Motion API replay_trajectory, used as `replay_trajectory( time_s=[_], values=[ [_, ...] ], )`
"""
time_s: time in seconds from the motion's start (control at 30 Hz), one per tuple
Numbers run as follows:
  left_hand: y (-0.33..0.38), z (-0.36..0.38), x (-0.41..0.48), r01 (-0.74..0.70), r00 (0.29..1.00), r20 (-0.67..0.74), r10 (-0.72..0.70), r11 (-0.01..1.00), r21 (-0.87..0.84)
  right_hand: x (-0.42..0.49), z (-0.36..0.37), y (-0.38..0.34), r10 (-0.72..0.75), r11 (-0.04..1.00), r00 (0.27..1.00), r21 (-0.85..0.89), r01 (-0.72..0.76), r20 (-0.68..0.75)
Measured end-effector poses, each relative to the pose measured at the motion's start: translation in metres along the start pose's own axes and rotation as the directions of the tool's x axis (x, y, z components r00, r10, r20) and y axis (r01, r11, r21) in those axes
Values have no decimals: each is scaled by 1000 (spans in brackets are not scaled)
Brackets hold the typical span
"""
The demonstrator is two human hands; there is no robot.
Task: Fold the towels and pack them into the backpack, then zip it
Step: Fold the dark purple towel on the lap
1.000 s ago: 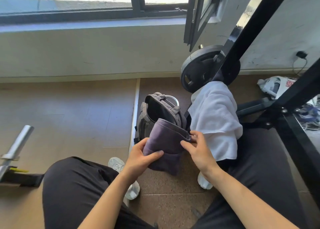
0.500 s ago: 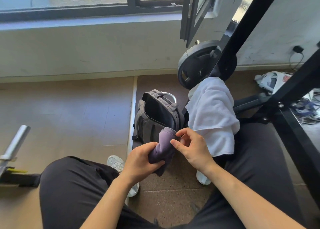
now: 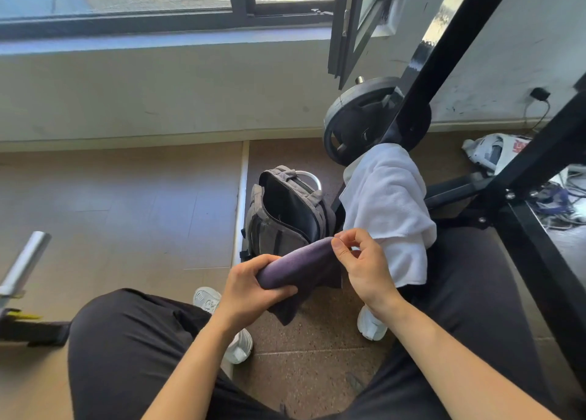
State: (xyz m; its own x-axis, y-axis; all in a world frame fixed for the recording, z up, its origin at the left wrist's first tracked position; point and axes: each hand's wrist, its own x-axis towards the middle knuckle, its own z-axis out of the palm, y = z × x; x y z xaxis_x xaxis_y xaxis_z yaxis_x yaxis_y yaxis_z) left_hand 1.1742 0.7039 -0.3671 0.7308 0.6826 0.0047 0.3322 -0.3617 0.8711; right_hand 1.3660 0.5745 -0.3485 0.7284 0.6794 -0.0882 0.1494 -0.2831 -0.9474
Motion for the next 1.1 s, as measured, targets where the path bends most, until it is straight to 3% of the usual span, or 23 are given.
replay_trajectory(
  time_s=[0.1,0.23,0.37,0.53,0.67,0.77,0.83,0.9,1.0,1.1],
  values=[
    [6,-6,-1,151,988,21,-151,953,-264,0,-2,0,11,1000,997,21,-13,72],
    [8,-18,0,313,949,166,-270,716,-624,3,-13,-4,-25,996,962,94,0,271],
    [13,-25,-1,411,911,346,-224,552,-725,2,-13,-2,58,996,816,28,-90,575],
    [21,-22,-4,443,896,394,-203,443,-779,-10,-10,-12,60,961,692,146,-235,719],
    [18,-20,0,460,887,399,-232,382,-801,-11,-3,-6,111,907,740,236,-348,664],
    [11,-18,2,490,849,407,-337,212,-846,-7,0,-1,154,878,823,306,-369,547],
    [8,-15,1,536,814,436,-383,209,-818,-4,0,0,165,860,857,354,-367,489],
    [7,-11,1,589,784,447,-430,289,-755,-3,0,-1,175,857,873,367,-363,456],
    [6,-4,2,587,800,409,-438,434,-683,-2,0,-1,190,866,885,352,-355,425],
    [7,-4,3,534,839,375,-393,467,-705,-1,-4,-2,187,892,889,306,-332,419]
  ],
)
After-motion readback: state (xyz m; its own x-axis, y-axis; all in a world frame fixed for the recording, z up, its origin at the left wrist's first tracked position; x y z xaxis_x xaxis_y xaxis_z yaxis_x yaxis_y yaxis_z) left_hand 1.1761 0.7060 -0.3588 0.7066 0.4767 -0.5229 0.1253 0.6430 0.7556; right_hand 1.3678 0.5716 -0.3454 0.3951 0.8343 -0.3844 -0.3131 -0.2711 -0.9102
